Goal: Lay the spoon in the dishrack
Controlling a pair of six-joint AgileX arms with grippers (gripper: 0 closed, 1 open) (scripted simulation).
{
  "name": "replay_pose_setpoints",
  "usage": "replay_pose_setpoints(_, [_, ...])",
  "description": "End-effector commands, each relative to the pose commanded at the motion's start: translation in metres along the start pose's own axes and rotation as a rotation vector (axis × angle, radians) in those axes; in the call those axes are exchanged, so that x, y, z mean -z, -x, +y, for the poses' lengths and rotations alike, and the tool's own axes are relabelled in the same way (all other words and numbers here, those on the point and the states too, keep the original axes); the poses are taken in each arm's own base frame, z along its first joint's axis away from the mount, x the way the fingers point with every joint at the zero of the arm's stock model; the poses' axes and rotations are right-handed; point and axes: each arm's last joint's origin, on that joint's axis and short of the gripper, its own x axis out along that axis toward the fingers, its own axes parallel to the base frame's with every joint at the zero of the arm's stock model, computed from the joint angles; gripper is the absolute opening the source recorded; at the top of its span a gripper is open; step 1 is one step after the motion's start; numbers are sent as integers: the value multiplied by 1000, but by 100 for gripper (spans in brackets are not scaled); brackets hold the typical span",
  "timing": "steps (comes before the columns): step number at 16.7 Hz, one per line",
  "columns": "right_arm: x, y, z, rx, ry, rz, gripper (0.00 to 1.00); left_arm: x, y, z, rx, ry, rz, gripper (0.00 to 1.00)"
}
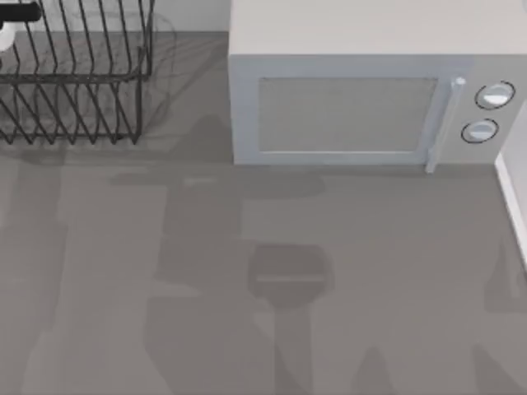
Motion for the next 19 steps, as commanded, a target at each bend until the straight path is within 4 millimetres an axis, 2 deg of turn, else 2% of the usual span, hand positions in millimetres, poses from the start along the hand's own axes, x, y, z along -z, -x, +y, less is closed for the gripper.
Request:
replay_pose_setpoints(13, [0,0,0,0,0,0,100,0,0,0,0,0,0,98])
replay_pose_setpoints(19, [0,0,0,0,0,0,100,0,0,0,0,0,0,100])
